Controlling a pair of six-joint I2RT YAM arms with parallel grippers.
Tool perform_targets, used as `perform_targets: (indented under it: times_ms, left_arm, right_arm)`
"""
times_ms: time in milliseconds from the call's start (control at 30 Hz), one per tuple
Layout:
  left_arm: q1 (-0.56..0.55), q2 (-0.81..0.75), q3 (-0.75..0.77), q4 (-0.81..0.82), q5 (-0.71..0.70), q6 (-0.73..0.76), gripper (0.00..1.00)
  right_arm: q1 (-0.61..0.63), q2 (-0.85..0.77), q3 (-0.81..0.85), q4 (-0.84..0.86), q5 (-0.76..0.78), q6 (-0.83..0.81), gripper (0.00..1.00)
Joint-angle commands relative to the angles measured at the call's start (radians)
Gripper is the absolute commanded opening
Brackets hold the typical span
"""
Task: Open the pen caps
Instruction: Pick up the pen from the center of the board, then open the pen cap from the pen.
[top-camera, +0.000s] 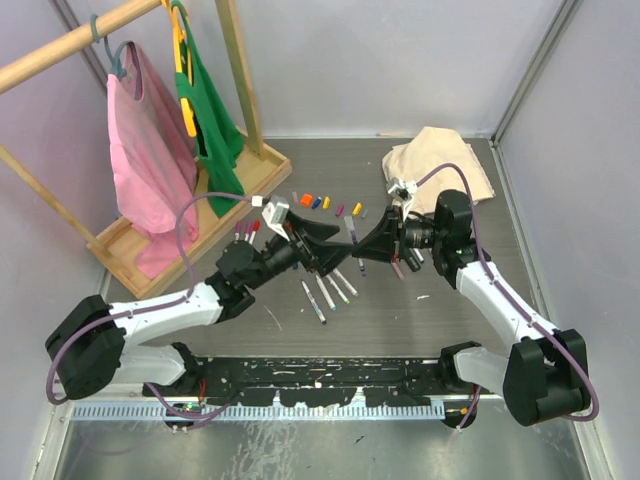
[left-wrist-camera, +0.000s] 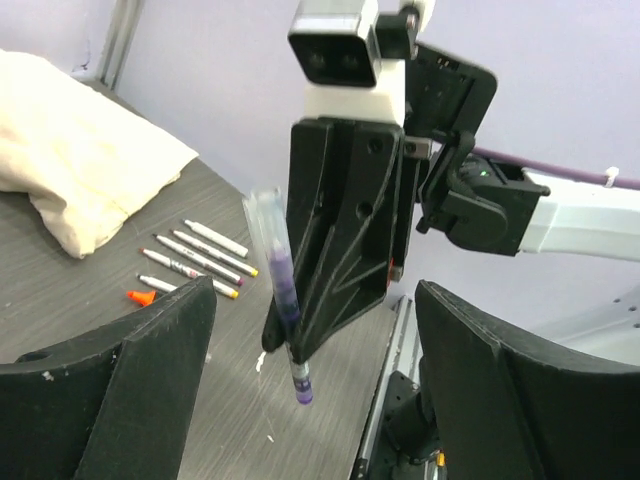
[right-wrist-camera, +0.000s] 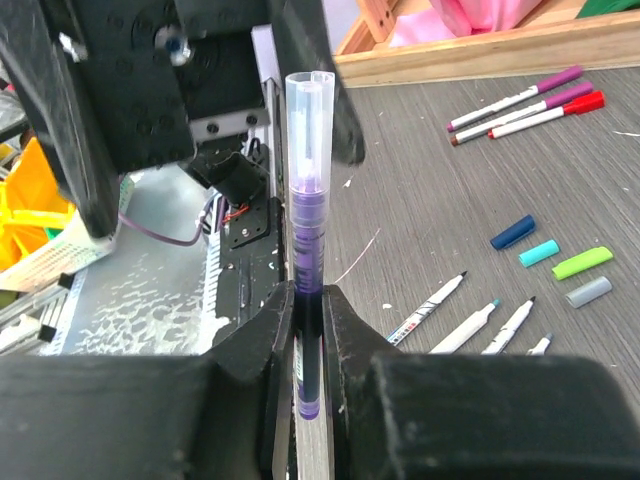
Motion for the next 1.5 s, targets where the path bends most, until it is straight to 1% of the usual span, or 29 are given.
perform_targets:
  times_ms: [0, 133, 200, 267, 433, 500, 567, 633, 733, 833, 867, 933, 1033, 1133, 1233, 1400, 1467]
  left_arm:
    - [0.075, -0.029, 0.083, -0.066, 0.204, -0.091, 0.8]
    - [0.121, 0.003, 0.121, -0.038, 0.287, -0.17, 0.73]
    - [0.13, 0.042, 0.135, -0.011, 0.321, -0.199, 0.66]
    - [0.136, 0.076, 0.157, 0.011, 0.351, -0.229, 0.56]
    - [0.139, 0.155, 0.194, 0.077, 0.408, -0.286, 0.46]
    - [0.138, 0.174, 0.198, 0.101, 0.413, -0.297, 0.3]
    - [0.139, 0.184, 0.197, 0.121, 0.413, -0.303, 0.21]
    - [0.144, 0.187, 0.194, 0.134, 0.409, -0.305, 0.15]
    - [0.157, 0.178, 0.187, 0.154, 0.394, -0.303, 0.12]
    - [0.177, 0.167, 0.183, 0.189, 0.371, -0.308, 0.02]
    - [0.187, 0.164, 0.182, 0.203, 0.361, -0.312, 0.0]
    - [0.209, 0.158, 0.185, 0.232, 0.337, -0.316, 0.0]
    - [0.253, 0.138, 0.204, 0.249, 0.291, -0.304, 0.0]
    - [0.296, 0.108, 0.243, 0.202, 0.245, -0.271, 0.0]
    - [0.327, 0.077, 0.274, 0.142, 0.193, -0.236, 0.0]
    - [0.365, 0.048, 0.261, 0.132, 0.131, -0.223, 0.0]
    - [0.369, 0.035, 0.24, 0.13, 0.114, -0.22, 0.0]
  right_arm:
    - [0.004, 0.0, 0.051, -0.034, -0.081, -0.057, 0.01]
    - [0.005, 0.006, 0.057, -0.034, -0.117, -0.061, 0.01]
    - [0.006, 0.01, 0.059, -0.036, -0.126, -0.06, 0.01]
    - [0.006, 0.014, 0.061, -0.038, -0.131, -0.061, 0.01]
    - [0.009, 0.022, 0.065, -0.046, -0.137, -0.063, 0.01]
    - [0.009, 0.023, 0.067, -0.05, -0.137, -0.065, 0.01]
    - [0.008, 0.024, 0.068, -0.055, -0.137, -0.068, 0.01]
    - [0.008, 0.025, 0.069, -0.061, -0.136, -0.073, 0.01]
    - [0.008, 0.028, 0.073, -0.074, -0.135, -0.083, 0.01]
    - [0.01, 0.035, 0.079, -0.095, -0.134, -0.1, 0.01]
    - [0.011, 0.038, 0.082, -0.108, -0.133, -0.109, 0.01]
    - [0.015, 0.045, 0.085, -0.131, -0.128, -0.13, 0.01]
    - [0.026, 0.066, 0.109, -0.212, -0.116, -0.189, 0.01]
    - [0.042, 0.095, 0.146, -0.332, -0.08, -0.286, 0.01]
    - [0.057, 0.122, 0.173, -0.412, -0.044, -0.348, 0.01]
    - [0.064, 0.152, 0.198, -0.477, 0.011, -0.387, 0.01]
    - [0.065, 0.16, 0.202, -0.49, 0.064, -0.389, 0.01]
